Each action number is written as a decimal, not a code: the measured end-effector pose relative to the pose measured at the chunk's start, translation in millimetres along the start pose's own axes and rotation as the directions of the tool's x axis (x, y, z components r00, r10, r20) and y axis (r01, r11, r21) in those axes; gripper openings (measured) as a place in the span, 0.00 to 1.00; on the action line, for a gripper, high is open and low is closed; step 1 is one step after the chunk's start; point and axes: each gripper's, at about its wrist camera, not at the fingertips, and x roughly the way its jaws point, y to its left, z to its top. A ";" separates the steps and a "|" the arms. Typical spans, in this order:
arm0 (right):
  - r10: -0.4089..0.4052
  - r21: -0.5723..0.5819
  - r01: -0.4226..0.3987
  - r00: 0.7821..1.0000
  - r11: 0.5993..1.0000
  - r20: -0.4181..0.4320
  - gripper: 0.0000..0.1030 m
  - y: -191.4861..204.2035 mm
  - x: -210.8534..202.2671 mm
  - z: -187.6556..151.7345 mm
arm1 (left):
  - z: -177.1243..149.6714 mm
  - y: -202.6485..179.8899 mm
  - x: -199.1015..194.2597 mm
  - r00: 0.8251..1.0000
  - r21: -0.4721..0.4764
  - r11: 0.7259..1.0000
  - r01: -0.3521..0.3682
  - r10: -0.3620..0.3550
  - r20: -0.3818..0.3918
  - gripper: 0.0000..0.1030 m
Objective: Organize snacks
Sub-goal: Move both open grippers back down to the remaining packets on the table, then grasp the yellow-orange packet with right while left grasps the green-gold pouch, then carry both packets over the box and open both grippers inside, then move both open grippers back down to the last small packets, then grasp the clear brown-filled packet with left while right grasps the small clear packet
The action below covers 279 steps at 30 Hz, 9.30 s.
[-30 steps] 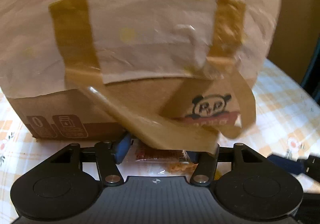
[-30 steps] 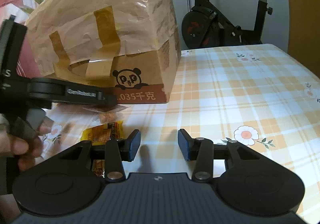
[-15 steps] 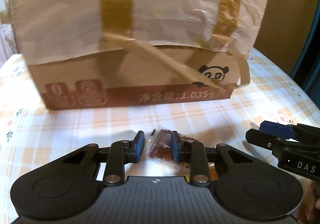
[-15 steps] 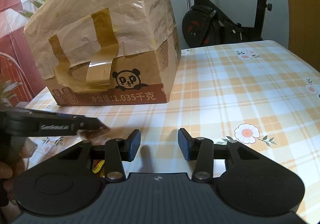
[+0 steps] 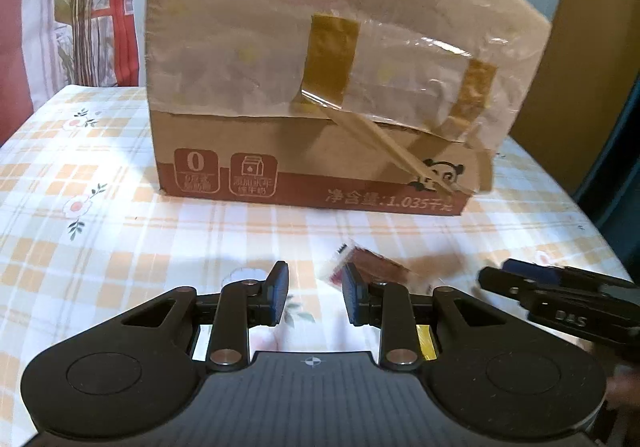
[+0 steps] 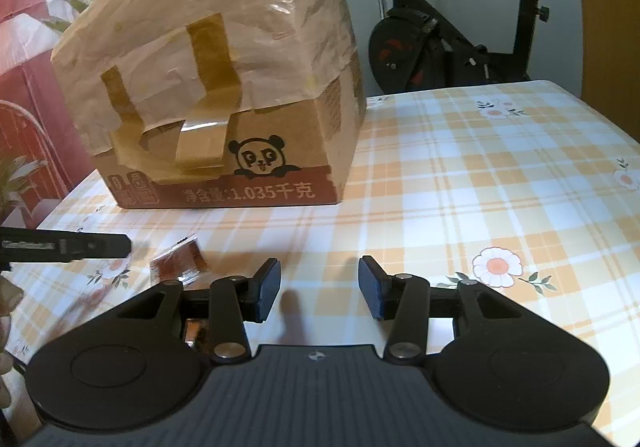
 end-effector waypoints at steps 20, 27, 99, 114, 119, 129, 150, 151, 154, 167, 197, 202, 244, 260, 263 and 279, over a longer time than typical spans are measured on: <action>0.099 -0.502 -0.181 0.977 0.845 -0.186 0.47 76.0 -12.9 -12.5 | -18.7 5.7 -19.3 0.999 -0.053 0.998 0.042 -0.042 0.003 0.30; 0.130 -0.509 -0.212 0.973 0.834 -0.192 0.47 92.8 10.9 -5.1 | -21.1 9.1 -18.5 0.999 -0.072 0.996 0.045 -0.045 -0.002 0.30; 0.083 -0.339 -0.122 0.989 0.933 -0.126 0.32 62.4 -20.2 -8.2 | -7.8 6.9 2.5 0.994 0.040 0.994 0.104 -0.104 -0.018 0.30; -0.081 -0.248 0.066 0.996 0.966 -0.048 0.32 21.7 -25.0 -20.1 | -0.4 -22.5 39.8 0.954 0.205 0.935 0.289 -0.263 -0.145 0.50; -0.066 -0.228 0.054 0.997 0.972 -0.044 0.32 19.6 -26.2 -20.9 | -13.7 -22.2 27.2 0.962 0.228 0.938 0.260 -0.231 -0.147 0.50; -0.046 -0.225 0.037 0.998 0.974 -0.038 0.32 19.1 -24.6 -21.8 | -27.5 -42.7 20.3 0.981 0.336 0.927 0.167 -0.123 -0.148 0.56; -0.038 -0.220 0.029 0.999 0.975 -0.037 0.32 18.3 -25.8 -22.5 | -29.8 -19.6 -11.7 0.993 0.200 0.974 0.110 -0.114 0.008 0.41; -0.038 -0.220 0.029 0.999 0.975 -0.037 0.32 18.2 -25.9 -22.5 | -29.2 -18.8 -13.8 0.994 0.196 0.975 0.106 -0.111 0.015 0.41; -0.032 -0.222 0.023 0.999 0.975 -0.037 0.32 19.3 -27.4 -23.0 | -27.3 -16.1 -16.9 0.994 0.182 0.979 0.095 -0.102 0.027 0.41; 0.011 -0.219 -0.012 1.000 0.976 -0.008 0.32 25.3 -37.7 -16.6 | -21.2 -2.2 -24.0 0.994 0.114 0.991 0.070 -0.079 0.072 0.41; 0.145 -0.282 -0.058 0.944 0.958 0.296 0.32 78.6 -18.5 194.5 | 195.1 -6.1 -52.7 0.905 0.112 0.994 -0.016 -0.033 0.424 0.43; 0.109 -0.258 -0.050 0.970 0.965 0.217 0.35 79.1 4.4 199.4 | 196.1 -9.8 -28.4 0.952 0.209 0.974 -0.083 0.016 0.307 0.46; 0.117 -0.460 -0.164 0.985 0.872 -0.128 0.47 69.9 41.2 29.1 | 17.2 52.1 -46.3 0.998 -0.109 0.993 0.032 -0.025 0.061 0.48; 0.091 -0.295 -0.100 0.995 0.950 -0.044 0.25 38.0 26.3 10.1 | 4.3 15.6 8.9 0.992 -0.105 0.991 0.081 -0.090 -0.089 0.46; 0.081 -0.240 -0.082 0.997 0.967 -0.016 0.25 27.7 25.1 12.5 | 13.5 4.6 20.2 0.997 -0.033 0.999 0.038 -0.040 -0.059 0.52; 0.125 -0.137 -0.123 0.992 0.983 0.008 0.25 10.1 20.8 15.7 | 28.7 -45.5 81.1 0.997 0.231 0.972 -0.039 0.053 -0.053 0.73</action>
